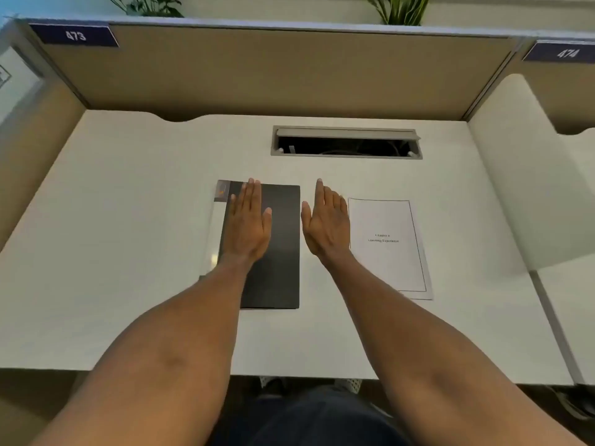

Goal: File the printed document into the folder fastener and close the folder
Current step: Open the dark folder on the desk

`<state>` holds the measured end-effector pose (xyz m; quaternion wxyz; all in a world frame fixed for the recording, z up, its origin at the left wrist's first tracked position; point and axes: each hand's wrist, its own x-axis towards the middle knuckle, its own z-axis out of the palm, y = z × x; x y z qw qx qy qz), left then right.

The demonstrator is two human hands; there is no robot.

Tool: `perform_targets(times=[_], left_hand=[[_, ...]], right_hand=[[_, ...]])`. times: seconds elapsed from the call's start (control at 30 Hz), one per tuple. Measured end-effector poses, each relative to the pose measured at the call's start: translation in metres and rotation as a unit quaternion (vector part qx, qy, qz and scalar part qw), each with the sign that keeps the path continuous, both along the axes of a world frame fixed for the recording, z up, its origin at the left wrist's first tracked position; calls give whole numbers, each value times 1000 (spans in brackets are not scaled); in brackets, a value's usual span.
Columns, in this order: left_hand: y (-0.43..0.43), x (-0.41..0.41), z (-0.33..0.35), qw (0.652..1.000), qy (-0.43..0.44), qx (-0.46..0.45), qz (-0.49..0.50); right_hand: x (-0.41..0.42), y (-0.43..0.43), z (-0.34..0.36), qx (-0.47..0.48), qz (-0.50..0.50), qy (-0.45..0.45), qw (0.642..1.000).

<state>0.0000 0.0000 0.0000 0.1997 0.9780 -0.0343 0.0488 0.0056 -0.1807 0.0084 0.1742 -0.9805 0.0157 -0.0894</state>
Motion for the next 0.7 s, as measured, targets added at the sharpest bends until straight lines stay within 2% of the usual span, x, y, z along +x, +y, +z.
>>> perform_targets(times=[0.1,0.53,0.7], left_hand=[[11,-13,-13,999,33,4,9],[61,-64,-60,995,90,23,20],[80,-76,-72,994,91,48,-22]], right_hand=[[-13,11,-13,23,7,35,999],[-50,62,-57,2,18,150,988],[-54,73,-65,-22,17,175,984]])
